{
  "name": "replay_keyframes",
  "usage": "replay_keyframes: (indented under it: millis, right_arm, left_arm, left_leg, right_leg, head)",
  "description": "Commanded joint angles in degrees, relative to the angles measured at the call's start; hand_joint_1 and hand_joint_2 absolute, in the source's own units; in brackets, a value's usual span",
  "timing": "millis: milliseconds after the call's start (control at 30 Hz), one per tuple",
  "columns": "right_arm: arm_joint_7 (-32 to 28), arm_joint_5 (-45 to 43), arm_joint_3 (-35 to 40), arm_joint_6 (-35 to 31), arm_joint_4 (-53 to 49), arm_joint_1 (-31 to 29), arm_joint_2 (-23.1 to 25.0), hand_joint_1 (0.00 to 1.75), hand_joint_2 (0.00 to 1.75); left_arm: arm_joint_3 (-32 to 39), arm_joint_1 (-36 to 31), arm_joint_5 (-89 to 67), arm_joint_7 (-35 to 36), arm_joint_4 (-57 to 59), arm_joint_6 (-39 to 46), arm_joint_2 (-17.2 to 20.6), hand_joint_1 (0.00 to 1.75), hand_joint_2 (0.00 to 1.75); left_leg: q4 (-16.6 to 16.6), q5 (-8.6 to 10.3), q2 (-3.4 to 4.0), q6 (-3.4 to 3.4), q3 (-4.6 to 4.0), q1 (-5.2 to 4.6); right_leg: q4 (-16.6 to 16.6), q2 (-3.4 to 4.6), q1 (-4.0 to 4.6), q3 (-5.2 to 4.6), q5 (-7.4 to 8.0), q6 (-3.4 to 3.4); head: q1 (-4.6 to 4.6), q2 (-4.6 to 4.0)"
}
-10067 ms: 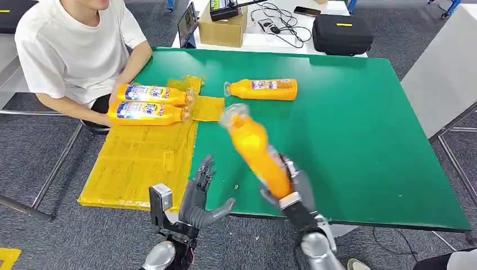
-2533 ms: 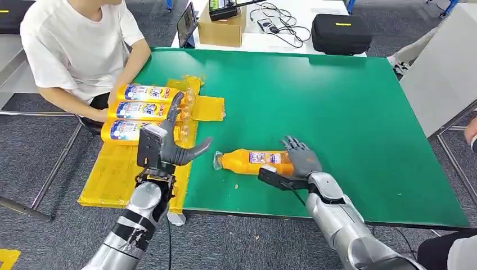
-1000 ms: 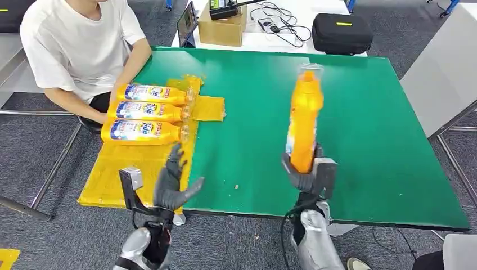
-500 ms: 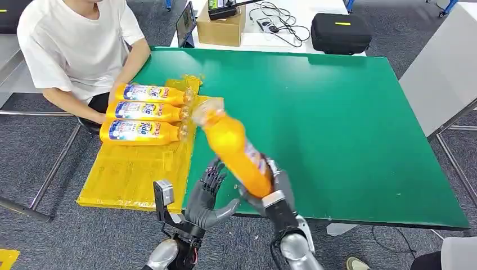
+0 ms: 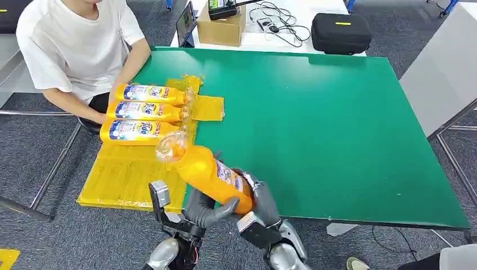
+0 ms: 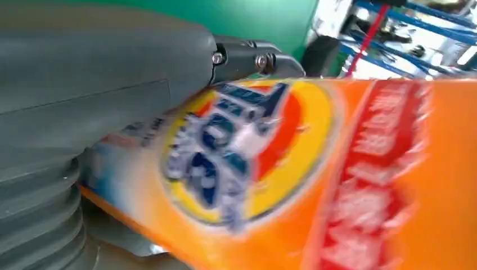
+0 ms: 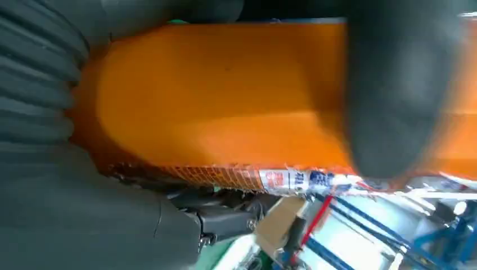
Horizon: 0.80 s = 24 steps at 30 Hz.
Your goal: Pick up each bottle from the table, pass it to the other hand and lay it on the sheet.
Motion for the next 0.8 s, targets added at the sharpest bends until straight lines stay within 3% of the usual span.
replay_keyframes:
  millis: [33, 367, 400, 433, 500, 533, 567, 600, 700, 733, 800]
  right_arm:
    - [-1.0, 1.7, 7.5, 1.7, 9.2, -4.1, -2.0, 1.75, 1.75]
    - [-1.7, 2.5, 9.7, 3.2, 12.0, -4.1, -1.7, 1.75, 1.75]
    - [-1.6, 2.8, 9.9, 3.0, 12.2, -4.0, -1.7, 1.75, 1.75]
    - [-1.6, 2.9, 10.0, 3.0, 12.3, -3.9, -1.7, 1.75, 1.75]
    - [-1.7, 2.9, 10.1, 3.1, 11.8, -3.8, -1.6, 1.75, 1.75]
    - [-1.4, 2.7, 9.9, 3.0, 11.4, -3.7, -1.5, 0.66, 1.75]
    - [-1.2, 2.5, 9.8, 3.0, 11.2, -3.7, -1.3, 0.66, 1.75]
    - [-1.2, 2.5, 9.8, 3.0, 11.2, -3.7, -1.3, 0.00, 1.75]
    - [-0.6, 1.7, 8.5, 1.2, 10.3, -2.8, -0.3, 0.00, 1.75]
    - [-0.7, 1.4, 8.1, 0.5, 9.9, -2.3, -0.1, 0.00, 0.00]
    - [-1.7, 0.5, 7.1, -1.1, 9.0, -1.3, 0.2, 0.00, 0.00]
  left_arm:
    - [-0.2, -3.3, 3.8, 0.0, 0.1, -3.0, 1.2, 0.00, 1.75]
    - [0.6, -2.1, 6.3, -0.7, -0.5, -7.8, 1.3, 0.00, 1.75]
    - [0.4, -2.1, 6.0, -0.4, -0.2, -7.8, 1.3, 0.17, 1.75]
    - [0.2, -2.1, 5.7, -0.2, 0.4, -7.7, 1.3, 1.75, 1.75]
    - [-0.1, -2.0, 5.1, -0.4, 1.2, -7.9, 1.2, 1.75, 1.75]
    - [0.0, -1.9, 5.0, -0.5, 1.4, -8.1, 1.1, 1.75, 1.75]
    - [0.0, -1.8, 5.1, -0.5, 1.4, -8.2, 1.0, 1.75, 1.75]
    - [0.0, -1.8, 5.1, -0.5, 1.4, -8.2, 1.0, 1.75, 1.75]
    - [-0.1, -1.3, 4.9, -0.6, 0.9, -8.0, 0.9, 1.75, 1.75]
    - [-0.2, -1.1, 4.7, -0.7, 0.7, -7.8, 0.9, 1.75, 1.75]
    - [-0.3, -0.9, 4.7, -0.7, 0.4, -7.7, 0.8, 1.75, 1.75]
  left_leg:
    - [0.0, -0.09, 0.09, -0.05, 0.31, 0.05]
    - [-0.1, -0.09, -0.08, -0.06, 0.34, 0.07]
    - [-0.1, -0.16, -0.10, -0.08, 0.51, 0.09]
    - [0.0, -0.21, -0.11, -0.09, 0.58, 0.10]
    - [-0.1, -0.17, -0.13, -0.08, 0.54, 0.09]
    - [-0.1, -0.11, -0.12, -0.06, 0.39, 0.06]
    - [0.0, -0.03, -0.08, -0.03, 0.18, 0.04]
    - [0.0, -0.08, -0.09, -0.05, 0.30, 0.05]
    - [0.0, -0.08, -0.09, -0.04, 0.28, 0.05]
    - [0.0, -0.07, -0.07, -0.04, 0.24, 0.03]
    - [0.0, -0.17, -0.06, -0.06, 0.40, 0.05]
  right_leg:
    - [-0.1, -0.01, 0.07, 0.32, -0.07, -0.11]
    - [-0.1, -0.18, 0.08, 0.39, -0.13, -0.12]
    - [-0.1, -0.22, 0.11, 0.57, -0.21, -0.16]
    - [-0.1, -0.24, 0.13, 0.65, -0.26, -0.20]
    - [-0.1, -0.25, 0.11, 0.60, -0.23, -0.17]
    - [-0.1, -0.22, 0.08, 0.43, -0.16, -0.13]
    - [-0.1, -0.16, 0.05, 0.20, -0.07, -0.07]
    - [-0.1, -0.20, 0.07, 0.33, -0.13, -0.10]
    - [-0.1, -0.19, 0.07, 0.30, -0.13, -0.10]
    - [-0.1, -0.15, 0.04, 0.25, -0.12, -0.09]
    - [0.0, -0.18, 0.07, 0.43, -0.22, -0.14]
  head:
    - [0.00, 0.00]
    - [0.00, 0.00]
    - [0.00, 0.00]
    - [0.00, 0.00]
    - [0.00, 0.00]
    - [0.00, 0.00]
    - [-0.02, 0.00]
    - [-0.02, 0.00]
    - [0.00, 0.00]
    - [0.00, 0.00]
    - [-0.02, 0.00]
